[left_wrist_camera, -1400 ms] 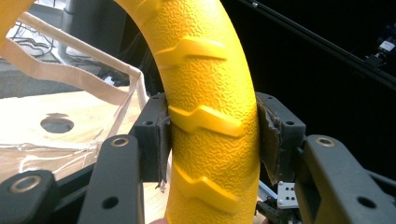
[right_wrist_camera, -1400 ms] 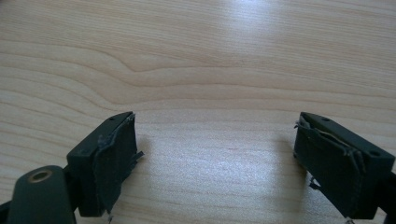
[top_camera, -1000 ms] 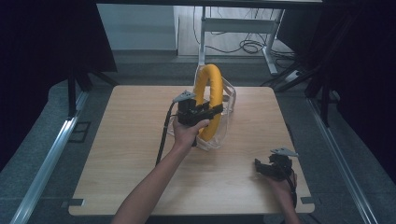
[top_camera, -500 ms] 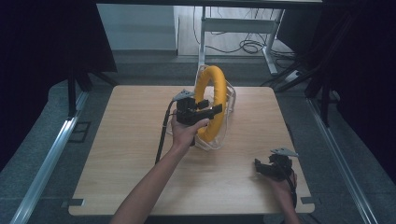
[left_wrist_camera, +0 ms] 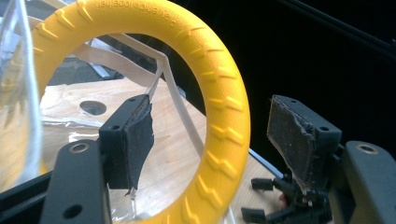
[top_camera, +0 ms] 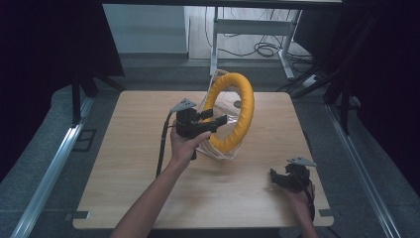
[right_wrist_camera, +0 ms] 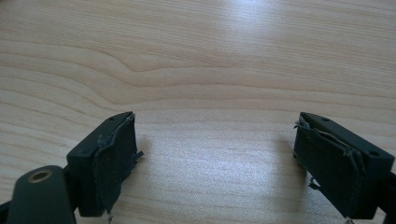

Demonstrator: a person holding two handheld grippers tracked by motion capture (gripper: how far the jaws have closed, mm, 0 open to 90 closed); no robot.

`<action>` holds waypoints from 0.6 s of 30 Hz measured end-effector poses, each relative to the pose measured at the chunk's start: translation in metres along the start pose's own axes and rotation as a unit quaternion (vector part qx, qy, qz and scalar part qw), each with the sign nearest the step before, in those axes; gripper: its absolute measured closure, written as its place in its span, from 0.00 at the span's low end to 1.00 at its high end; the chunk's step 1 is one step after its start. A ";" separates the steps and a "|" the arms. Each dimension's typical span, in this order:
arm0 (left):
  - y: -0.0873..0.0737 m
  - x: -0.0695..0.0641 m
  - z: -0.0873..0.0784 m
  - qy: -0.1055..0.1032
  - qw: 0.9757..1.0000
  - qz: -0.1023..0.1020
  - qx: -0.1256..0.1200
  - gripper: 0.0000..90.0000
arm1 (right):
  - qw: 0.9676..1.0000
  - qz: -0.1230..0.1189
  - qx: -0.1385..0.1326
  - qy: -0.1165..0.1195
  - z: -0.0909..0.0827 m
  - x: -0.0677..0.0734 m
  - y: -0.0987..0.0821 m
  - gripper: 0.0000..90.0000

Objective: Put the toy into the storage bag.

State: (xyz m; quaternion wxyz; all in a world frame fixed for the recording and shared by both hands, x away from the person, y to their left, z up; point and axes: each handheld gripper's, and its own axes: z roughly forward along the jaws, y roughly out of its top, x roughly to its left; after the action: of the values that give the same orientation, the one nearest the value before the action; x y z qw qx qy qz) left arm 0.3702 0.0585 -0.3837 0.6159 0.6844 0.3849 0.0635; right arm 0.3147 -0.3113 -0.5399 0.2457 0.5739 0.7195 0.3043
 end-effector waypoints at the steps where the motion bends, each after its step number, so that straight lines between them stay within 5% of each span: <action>1: -0.004 0.000 -0.006 0.003 1.000 0.010 0.005 0.35 | 1.000 0.000 0.000 0.000 0.000 0.000 0.000 0.15; 18: -0.045 0.016 -0.048 0.026 0.997 0.049 0.051 0.38 | 1.000 0.001 0.001 -0.002 0.000 0.000 0.000 0.15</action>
State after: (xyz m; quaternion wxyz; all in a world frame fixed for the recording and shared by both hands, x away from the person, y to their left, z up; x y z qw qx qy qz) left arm 0.3342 0.1039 -0.4189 0.5662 0.7312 0.3693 0.0916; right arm 0.3146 -0.3111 -0.5397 0.2464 0.5751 0.7189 0.3028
